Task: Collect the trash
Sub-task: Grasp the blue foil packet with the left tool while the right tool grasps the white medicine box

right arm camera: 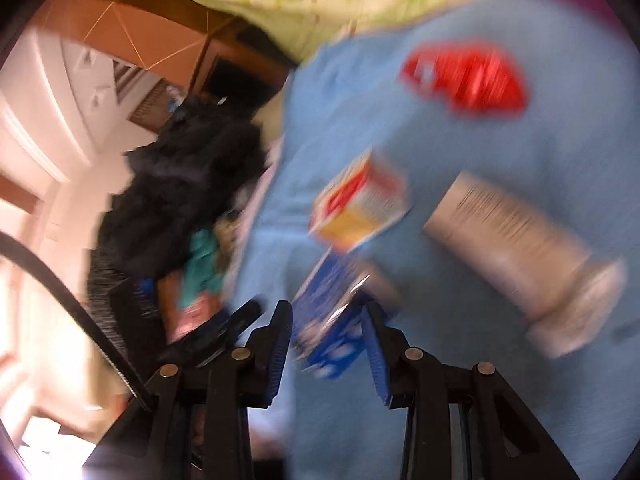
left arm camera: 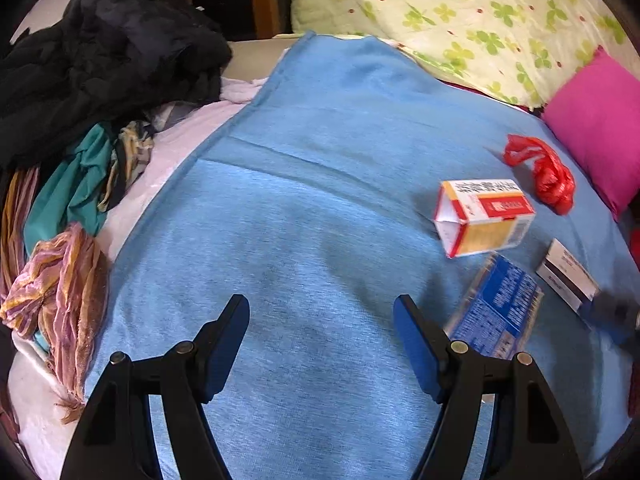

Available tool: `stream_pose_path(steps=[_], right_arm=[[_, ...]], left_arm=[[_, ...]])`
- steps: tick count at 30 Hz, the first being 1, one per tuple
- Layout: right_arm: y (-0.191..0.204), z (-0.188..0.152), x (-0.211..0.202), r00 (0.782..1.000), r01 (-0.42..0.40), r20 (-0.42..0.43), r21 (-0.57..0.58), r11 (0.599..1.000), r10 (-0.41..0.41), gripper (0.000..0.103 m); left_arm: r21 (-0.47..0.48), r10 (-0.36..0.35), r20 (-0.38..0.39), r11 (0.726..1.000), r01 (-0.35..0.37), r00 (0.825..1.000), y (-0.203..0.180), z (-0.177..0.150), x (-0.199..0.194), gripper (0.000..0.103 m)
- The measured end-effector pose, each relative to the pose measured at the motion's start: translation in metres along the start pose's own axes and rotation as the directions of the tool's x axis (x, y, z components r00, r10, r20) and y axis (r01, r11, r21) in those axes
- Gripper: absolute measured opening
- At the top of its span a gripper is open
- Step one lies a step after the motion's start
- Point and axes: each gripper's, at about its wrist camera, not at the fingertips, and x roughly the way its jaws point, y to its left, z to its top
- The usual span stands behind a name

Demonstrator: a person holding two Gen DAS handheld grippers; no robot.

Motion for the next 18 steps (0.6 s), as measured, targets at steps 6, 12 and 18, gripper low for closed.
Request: stream_pose_path(steps=[6, 12, 18], right_arm=[[-0.004, 0.017, -0.029, 0.98, 0.173, 0.116, -0.075, 0.982, -0.163, 0.039], [-0.037, 0.031, -0.02, 0.951, 0.3, 0.09, -0.055, 0.952, -0.295, 0.04], [-0.054, 0.036, -0.011, 0.953, 0.298, 0.063, -0.048, 0.953, -0.295, 0.061]], left_arm=[[0.076, -0.099, 0.035, 0.992, 0.097, 0.994, -0.026, -0.001, -0.009, 0.075], [0.121, -0.219, -0.013, 0.968, 0.219, 0.976, -0.049, -0.001, -0.002, 0.075], [0.153, -0.284, -0.047, 0.946, 0.287, 0.958, -0.067, -0.003, 0.004, 0.076]])
